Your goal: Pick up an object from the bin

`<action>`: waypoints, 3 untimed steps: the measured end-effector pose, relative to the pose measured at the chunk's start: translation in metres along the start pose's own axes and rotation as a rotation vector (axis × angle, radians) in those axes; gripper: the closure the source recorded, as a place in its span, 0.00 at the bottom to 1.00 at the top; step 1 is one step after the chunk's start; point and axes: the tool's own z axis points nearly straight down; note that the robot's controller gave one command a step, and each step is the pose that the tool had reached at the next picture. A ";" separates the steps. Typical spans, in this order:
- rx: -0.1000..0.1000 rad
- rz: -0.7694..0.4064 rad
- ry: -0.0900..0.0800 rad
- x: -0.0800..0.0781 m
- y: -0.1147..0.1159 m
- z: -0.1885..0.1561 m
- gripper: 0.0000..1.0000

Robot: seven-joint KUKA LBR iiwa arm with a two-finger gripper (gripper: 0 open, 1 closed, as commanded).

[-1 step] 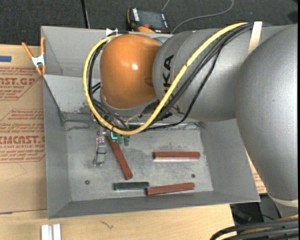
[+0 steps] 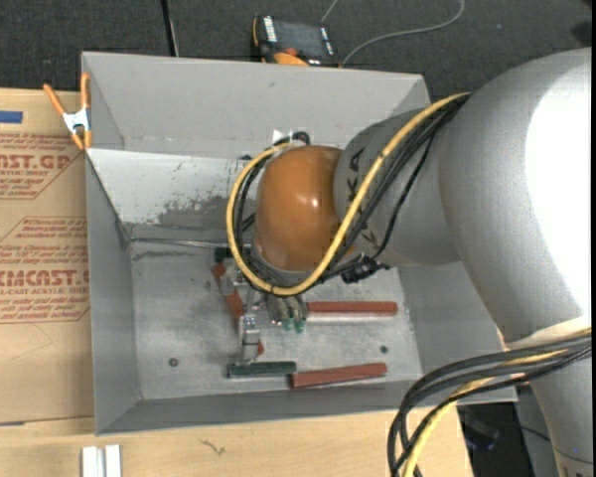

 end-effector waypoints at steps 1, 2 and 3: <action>-0.002 0.014 -0.006 0.004 -0.053 0.021 0.00; -0.005 0.010 -0.009 0.003 -0.050 0.019 1.00; -0.001 -0.213 -0.012 0.000 -0.111 -0.037 1.00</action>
Offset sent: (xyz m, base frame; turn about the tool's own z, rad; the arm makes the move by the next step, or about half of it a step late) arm -0.0020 -0.0508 -0.0192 0.0095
